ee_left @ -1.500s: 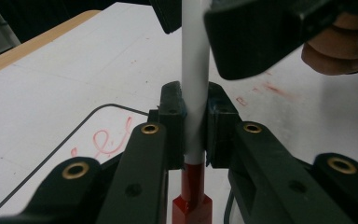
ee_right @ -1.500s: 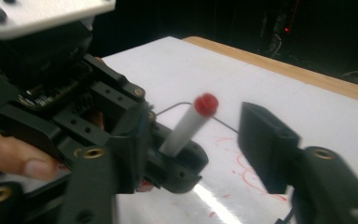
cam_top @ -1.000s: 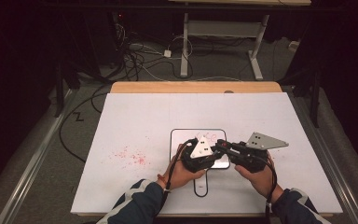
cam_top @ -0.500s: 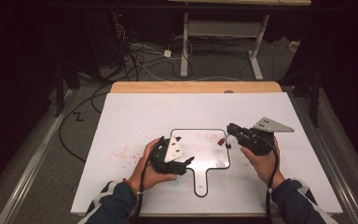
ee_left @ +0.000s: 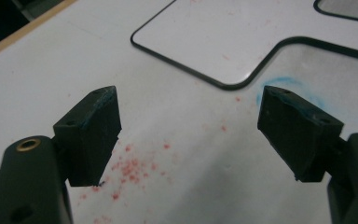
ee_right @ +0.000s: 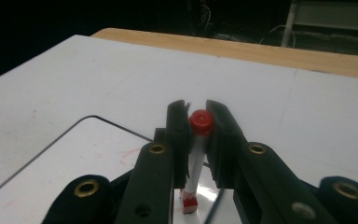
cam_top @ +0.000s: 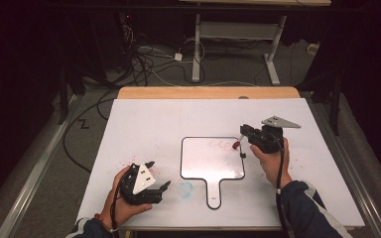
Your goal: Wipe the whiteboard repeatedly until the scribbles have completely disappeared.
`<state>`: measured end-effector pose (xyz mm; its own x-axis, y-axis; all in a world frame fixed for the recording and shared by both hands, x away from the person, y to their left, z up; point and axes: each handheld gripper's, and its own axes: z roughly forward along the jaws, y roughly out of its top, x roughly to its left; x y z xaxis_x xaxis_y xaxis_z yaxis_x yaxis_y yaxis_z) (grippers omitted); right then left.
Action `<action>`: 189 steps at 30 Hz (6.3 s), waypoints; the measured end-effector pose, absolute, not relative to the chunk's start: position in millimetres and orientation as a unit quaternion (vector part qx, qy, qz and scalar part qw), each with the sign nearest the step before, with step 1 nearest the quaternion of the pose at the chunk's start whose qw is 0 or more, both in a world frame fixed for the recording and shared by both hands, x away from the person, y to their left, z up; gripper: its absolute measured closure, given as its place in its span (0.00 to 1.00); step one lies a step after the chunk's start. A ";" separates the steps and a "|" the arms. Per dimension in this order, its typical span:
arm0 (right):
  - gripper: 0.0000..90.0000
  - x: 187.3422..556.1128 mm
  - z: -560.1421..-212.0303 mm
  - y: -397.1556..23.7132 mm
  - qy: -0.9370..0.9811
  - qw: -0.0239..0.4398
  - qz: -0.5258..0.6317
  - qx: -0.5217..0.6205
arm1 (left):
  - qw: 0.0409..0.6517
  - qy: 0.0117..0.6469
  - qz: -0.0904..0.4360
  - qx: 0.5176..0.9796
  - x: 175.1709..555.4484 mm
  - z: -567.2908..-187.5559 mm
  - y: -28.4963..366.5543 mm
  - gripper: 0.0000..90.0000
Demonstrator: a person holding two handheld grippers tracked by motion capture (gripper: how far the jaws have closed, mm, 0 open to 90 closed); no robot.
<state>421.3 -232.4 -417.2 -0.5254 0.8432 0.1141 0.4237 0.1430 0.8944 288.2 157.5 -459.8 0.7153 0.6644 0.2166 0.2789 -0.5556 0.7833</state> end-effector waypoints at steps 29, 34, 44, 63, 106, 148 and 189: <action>0.90 430.8 -394.4 -178.8 0.817 0.213 0.382 0.376 | 0.386 0.262 0.252 0.847 284.7 -458.8 156.7 0.22; 0.90 430.9 -395.0 -164.2 0.823 0.217 0.379 0.363 | 0.387 0.259 0.252 0.849 283.9 -458.4 157.4 0.22; 0.90 434.5 -394.9 -168.3 0.823 0.227 0.373 0.363 | 0.387 0.258 0.249 0.849 283.5 -457.8 158.4 0.21; 0.90 432.1 -395.4 -171.1 0.827 0.280 0.332 0.358 | 0.387 0.255 0.246 0.851 282.6 -457.3 158.6 0.21; 0.90 444.7 -402.0 -169.9 0.805 0.263 0.386 0.365 | 0.384 0.255 0.244 0.853 283.4 -458.4 158.7 0.21; 0.90 440.7 -408.7 -144.1 0.800 0.234 0.424 0.354 | 0.385 0.259 0.234 0.855 283.7 -459.2 159.2 0.21; 0.90 444.8 -415.8 -129.5 0.788 0.255 0.427 0.363 | 0.387 0.256 0.230 0.855 283.2 -458.9 159.7 0.21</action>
